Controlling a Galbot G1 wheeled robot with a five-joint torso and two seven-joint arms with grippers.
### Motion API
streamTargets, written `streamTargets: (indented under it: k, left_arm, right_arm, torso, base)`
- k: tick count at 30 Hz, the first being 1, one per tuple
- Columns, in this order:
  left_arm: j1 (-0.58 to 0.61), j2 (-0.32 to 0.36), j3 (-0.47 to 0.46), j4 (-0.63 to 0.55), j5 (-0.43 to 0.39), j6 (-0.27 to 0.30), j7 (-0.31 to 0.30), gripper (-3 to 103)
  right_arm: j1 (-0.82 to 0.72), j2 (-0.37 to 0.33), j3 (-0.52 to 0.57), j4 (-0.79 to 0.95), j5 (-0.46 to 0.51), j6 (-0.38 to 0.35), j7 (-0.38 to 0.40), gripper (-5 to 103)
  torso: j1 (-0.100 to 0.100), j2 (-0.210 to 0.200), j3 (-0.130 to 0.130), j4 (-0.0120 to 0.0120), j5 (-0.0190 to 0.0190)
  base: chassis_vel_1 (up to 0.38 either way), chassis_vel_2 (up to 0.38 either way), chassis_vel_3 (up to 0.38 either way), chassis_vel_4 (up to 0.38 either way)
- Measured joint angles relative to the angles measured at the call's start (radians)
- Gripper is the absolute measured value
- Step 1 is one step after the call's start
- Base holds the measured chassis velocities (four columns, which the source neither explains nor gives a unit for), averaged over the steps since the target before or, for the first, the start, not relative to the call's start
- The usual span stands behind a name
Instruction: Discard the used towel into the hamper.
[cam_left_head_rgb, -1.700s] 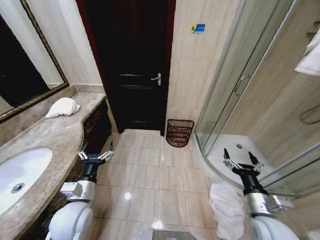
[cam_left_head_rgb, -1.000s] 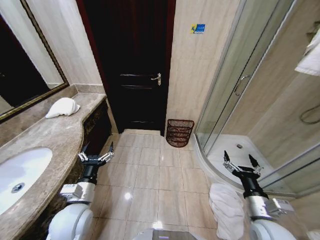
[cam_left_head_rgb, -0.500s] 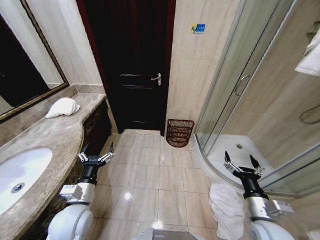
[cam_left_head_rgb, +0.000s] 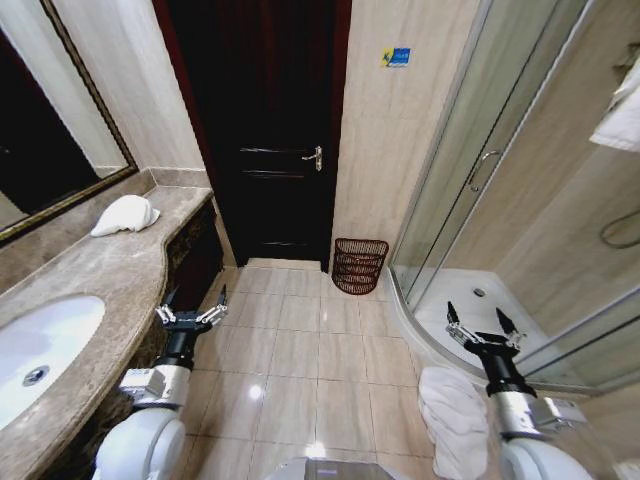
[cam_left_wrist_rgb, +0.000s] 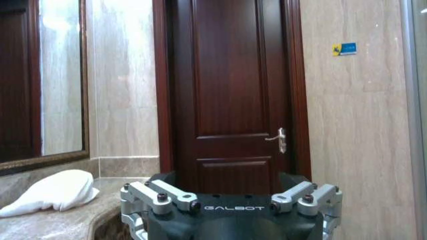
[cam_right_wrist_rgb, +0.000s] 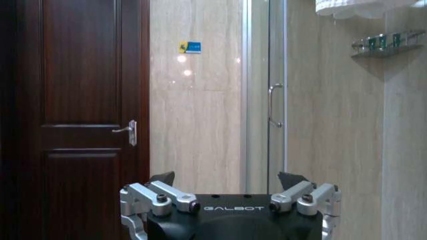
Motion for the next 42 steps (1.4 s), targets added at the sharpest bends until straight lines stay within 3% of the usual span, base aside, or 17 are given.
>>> streamTargets:
  k: [42]
  left_arm:
    - [0.002,-0.004,0.003,0.01,0.001,-0.003,0.004,100]
  right_arm:
    - [-0.004,0.003,-0.008,-0.021,0.0,0.021,-0.006,100]
  torso:
    - [0.0,0.0,0.0,-0.0002,0.0001]
  base:
    - [-0.058,0.07,0.067,-0.058]
